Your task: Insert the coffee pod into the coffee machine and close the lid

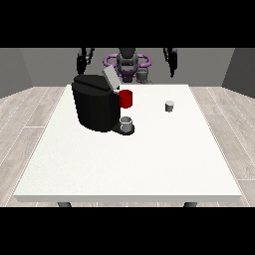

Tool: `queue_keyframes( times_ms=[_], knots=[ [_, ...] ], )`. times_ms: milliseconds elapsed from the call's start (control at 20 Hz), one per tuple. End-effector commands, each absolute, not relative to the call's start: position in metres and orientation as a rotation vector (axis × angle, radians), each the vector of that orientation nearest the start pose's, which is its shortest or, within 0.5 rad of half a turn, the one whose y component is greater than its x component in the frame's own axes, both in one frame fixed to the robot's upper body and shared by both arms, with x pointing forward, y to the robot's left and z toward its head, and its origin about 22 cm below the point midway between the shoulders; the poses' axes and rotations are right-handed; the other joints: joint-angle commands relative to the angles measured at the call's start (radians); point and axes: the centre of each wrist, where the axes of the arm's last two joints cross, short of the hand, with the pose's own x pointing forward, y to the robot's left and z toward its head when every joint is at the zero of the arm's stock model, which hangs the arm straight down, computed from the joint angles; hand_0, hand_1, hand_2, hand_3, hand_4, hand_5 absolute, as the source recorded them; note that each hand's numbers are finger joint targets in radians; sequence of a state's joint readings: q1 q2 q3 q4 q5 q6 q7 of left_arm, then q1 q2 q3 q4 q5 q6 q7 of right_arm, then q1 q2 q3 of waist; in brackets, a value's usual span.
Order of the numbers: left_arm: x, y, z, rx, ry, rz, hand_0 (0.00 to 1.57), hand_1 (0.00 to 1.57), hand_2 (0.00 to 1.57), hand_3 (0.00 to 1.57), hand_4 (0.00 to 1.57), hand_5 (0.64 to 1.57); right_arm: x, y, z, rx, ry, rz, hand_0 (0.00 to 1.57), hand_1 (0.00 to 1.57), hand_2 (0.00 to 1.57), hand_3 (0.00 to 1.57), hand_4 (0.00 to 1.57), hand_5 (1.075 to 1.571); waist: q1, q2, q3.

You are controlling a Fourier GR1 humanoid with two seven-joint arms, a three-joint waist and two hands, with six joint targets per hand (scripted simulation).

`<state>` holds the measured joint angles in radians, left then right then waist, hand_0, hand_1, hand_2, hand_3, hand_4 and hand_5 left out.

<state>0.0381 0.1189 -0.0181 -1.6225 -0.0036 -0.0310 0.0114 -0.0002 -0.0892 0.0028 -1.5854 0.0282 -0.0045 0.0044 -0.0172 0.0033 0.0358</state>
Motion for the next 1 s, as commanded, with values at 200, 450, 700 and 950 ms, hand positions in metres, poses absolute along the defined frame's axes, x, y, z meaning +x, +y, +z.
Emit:
queue_keyframes(
  times_ms=[200,450,700,950],
  knots=[
    [0.224,0.294,0.018,0.07,-1.606,-0.404,0.0,0.0,0.0,0.0,0.0,1.571,0.238,-0.25,-0.009,-0.092,-1.523,0.027,0.0,0.0,0.0,0.0,0.0,1.571,0.052,-0.024,-0.0358],
    [0.23,0.329,0.021,0.135,-1.653,-0.539,0.0,0.0,0.0,0.0,0.0,1.571,0.235,-0.265,-0.007,-0.302,-1.578,0.055,0.0,0.0,0.0,0.0,0.0,1.571,0.003,-0.001,-0.0361],
    [0.26,0.336,0.032,0.275,-1.61,-0.651,0.0,0.0,0.0,0.0,0.0,1.571,0.26,-0.24,0.012,-0.294,-1.653,0.064,0.0,0.0,0.0,0.0,0.0,1.571,-0.035,0.073,-0.036],
    [0.287,0.36,0.046,0.364,-1.527,-0.677,0.0,0.0,0.0,0.0,0.0,1.571,0.264,-0.228,0.02,-0.237,-1.673,0.119,0.0,0.0,0.0,0.0,0.0,1.571,-0.097,0.118,-0.036]
  ],
)
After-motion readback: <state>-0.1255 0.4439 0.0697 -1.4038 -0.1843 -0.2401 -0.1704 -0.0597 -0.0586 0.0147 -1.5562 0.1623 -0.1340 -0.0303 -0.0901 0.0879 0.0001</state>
